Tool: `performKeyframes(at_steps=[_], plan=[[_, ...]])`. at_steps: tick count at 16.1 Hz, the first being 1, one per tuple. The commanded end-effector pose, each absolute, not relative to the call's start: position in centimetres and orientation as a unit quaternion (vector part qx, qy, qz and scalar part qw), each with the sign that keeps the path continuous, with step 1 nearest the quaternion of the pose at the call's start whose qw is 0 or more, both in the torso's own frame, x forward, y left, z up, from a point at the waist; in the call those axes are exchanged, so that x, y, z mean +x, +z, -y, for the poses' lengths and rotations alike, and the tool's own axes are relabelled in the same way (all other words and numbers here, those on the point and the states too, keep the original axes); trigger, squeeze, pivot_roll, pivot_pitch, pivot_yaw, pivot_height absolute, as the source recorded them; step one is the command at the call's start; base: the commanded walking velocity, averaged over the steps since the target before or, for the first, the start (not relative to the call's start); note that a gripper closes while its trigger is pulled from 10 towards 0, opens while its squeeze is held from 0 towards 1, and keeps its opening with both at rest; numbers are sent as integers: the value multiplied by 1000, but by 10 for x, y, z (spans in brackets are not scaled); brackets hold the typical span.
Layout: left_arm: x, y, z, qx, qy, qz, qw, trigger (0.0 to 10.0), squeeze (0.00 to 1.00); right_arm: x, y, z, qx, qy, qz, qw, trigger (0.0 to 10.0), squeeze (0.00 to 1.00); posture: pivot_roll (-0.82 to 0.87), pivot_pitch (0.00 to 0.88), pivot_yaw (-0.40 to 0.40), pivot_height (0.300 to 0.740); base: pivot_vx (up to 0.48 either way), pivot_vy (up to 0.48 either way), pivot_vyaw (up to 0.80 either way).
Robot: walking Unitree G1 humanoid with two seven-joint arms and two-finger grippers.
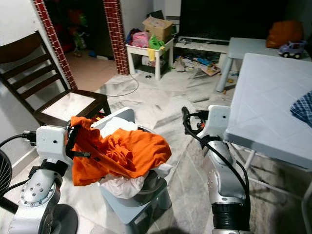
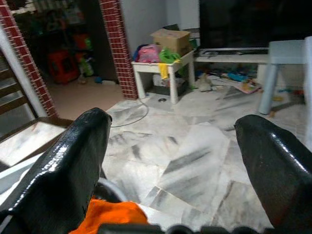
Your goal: Hang hanger
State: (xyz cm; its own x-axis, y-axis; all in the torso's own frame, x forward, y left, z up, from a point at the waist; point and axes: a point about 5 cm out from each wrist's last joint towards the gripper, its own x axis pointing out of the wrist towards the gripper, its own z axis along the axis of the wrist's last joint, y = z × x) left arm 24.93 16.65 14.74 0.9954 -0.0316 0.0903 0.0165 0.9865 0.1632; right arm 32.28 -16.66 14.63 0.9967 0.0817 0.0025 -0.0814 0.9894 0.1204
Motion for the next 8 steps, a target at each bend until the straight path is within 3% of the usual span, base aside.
performKeyframes(at_steps=[1, 8], plan=[[250, 151, -168, 82, -5, 51, 995, 10000, 0, 323, 149, 164, 62, 46, 1, 997, 10000, 0, 27, 0, 51, 740, -251, 0, 0], [252, 151, -168, 81, -1, 45, 996, 10000, 0, 324, 149, 164, 60, 50, 0, 997, 10000, 0, 22, 0, 47, 740, -284, 0, 0]])
